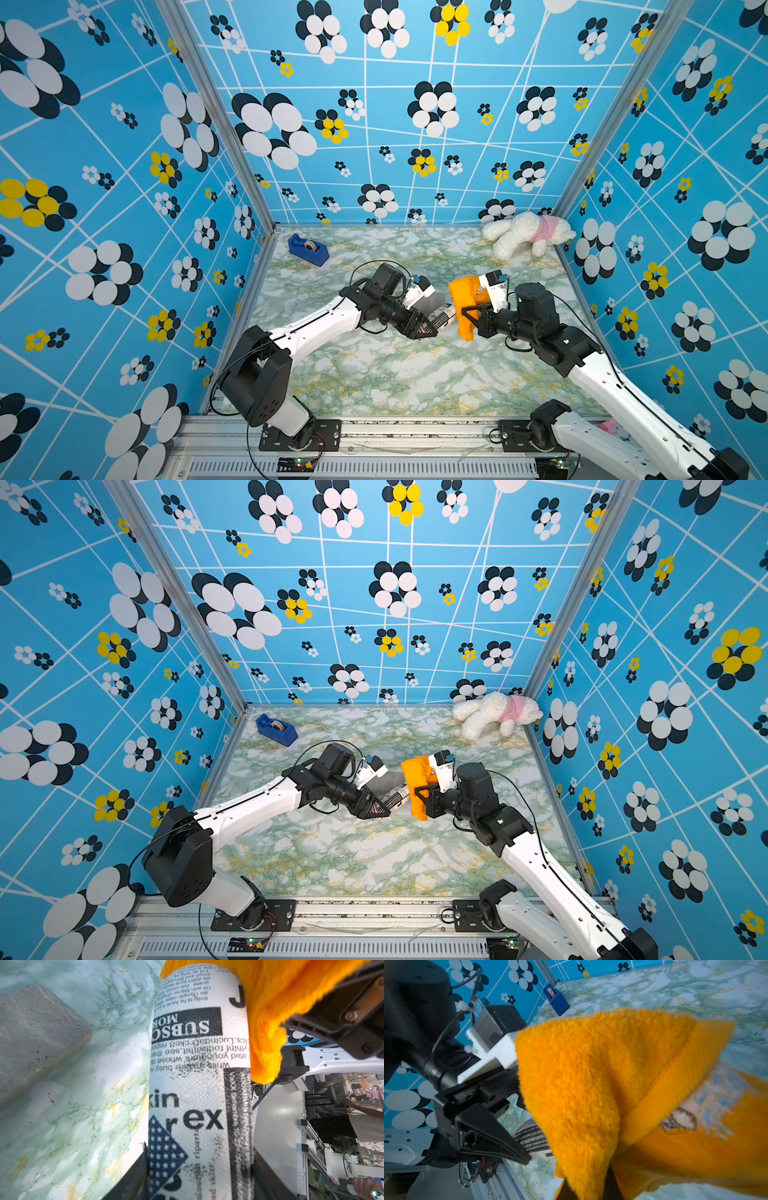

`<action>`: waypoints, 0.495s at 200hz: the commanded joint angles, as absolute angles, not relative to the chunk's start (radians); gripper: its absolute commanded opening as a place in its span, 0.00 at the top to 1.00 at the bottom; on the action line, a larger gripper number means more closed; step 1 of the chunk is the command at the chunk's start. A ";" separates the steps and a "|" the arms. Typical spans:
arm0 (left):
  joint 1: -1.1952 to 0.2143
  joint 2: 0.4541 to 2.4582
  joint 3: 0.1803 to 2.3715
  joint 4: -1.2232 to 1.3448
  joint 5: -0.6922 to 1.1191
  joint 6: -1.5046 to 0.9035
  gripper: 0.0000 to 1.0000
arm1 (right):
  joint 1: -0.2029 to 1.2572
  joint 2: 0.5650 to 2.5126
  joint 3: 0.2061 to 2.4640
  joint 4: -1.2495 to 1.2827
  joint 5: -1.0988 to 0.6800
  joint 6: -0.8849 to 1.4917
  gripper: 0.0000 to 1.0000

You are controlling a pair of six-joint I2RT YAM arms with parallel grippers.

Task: Wipe the eyeglass case
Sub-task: Wipe the dirt from the eyeglass case.

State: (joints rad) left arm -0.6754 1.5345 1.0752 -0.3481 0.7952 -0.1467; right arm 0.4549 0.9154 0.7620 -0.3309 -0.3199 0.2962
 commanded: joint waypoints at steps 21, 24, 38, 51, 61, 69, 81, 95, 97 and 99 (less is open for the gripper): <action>-0.684 1.455 1.097 -0.339 0.980 -0.070 0.87 | 0.462 0.983 0.760 -0.203 -0.424 0.360 1.00; -0.684 1.456 1.098 -0.338 0.981 -0.069 0.87 | 0.469 0.984 0.753 -0.192 -0.427 0.369 1.00; -0.681 1.460 1.100 -0.334 0.983 -0.069 0.87 | 0.511 0.976 0.722 -0.151 -0.440 0.400 1.00; -0.677 1.467 1.103 -0.324 0.990 -0.074 0.87 | 0.568 0.969 0.702 -0.142 -0.422 0.422 1.00; -0.675 1.474 1.103 -0.312 0.994 -0.083 0.87 | 0.606 0.966 0.685 -0.126 -0.422 0.444 1.00; -0.673 1.480 1.104 -0.303 0.993 -0.088 0.87 | 0.632 0.963 0.671 -0.111 -0.420 0.462 1.00; -0.670 1.488 1.107 -0.291 0.999 -0.097 0.87 | 0.663 0.955 0.644 -0.084 -0.417 0.495 1.00; -0.666 1.496 1.109 -0.282 1.002 -0.102 0.87 | 0.679 0.941 0.618 -0.061 -0.418 0.519 1.00; -0.665 1.496 1.108 -0.281 1.002 -0.103 0.88 | 0.681 0.938 0.615 -0.059 -0.420 0.521 1.00; -0.664 1.498 1.110 -0.281 1.002 -0.104 0.88 | 0.681 0.936 0.613 -0.057 -0.420 0.522 1.00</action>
